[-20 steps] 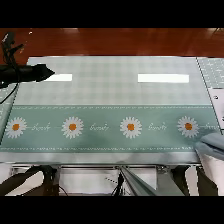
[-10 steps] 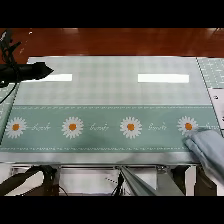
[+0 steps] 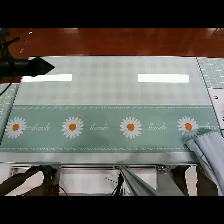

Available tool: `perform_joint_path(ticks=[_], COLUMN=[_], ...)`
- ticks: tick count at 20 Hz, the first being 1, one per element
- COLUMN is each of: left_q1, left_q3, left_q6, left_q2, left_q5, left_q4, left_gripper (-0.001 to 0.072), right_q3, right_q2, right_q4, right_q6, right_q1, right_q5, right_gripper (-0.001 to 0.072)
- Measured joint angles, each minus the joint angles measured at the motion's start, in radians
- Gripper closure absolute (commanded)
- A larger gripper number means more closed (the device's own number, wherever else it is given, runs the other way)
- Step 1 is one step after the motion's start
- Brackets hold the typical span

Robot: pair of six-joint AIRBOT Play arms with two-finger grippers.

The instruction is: Fold the shirts.

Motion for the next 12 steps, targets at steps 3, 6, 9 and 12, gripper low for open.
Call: perform_joint_path(ticks=[3,6,9,12], left_q1=[-0.043,-0.174,-0.341,-0.452], left_q3=[0.080,0.130,0.148,0.156], left_q6=[0.018,-0.040,-0.224,-0.401], left_q2=[0.000,0.000,-0.011,-0.032], left_q5=[-0.062,-0.090,-0.112,-0.153], left_q4=[-0.004,0.118,0.406,0.624], left_gripper=[0.0048,0.0048,0.0048,0.0048], right_q3=[0.004,0.005,0.005,0.005], right_q2=[-0.120,-0.264,-0.389,-0.473], right_q4=[0.405,0.665,0.709,0.615], right_q6=[-0.041,-0.109,-0.150,-0.170], right_q1=[0.044,0.189,0.396,0.589], right_q5=[-0.193,-0.341,-0.401,-0.434], right_gripper=[0.0140,0.0138,0.0107,0.0107])
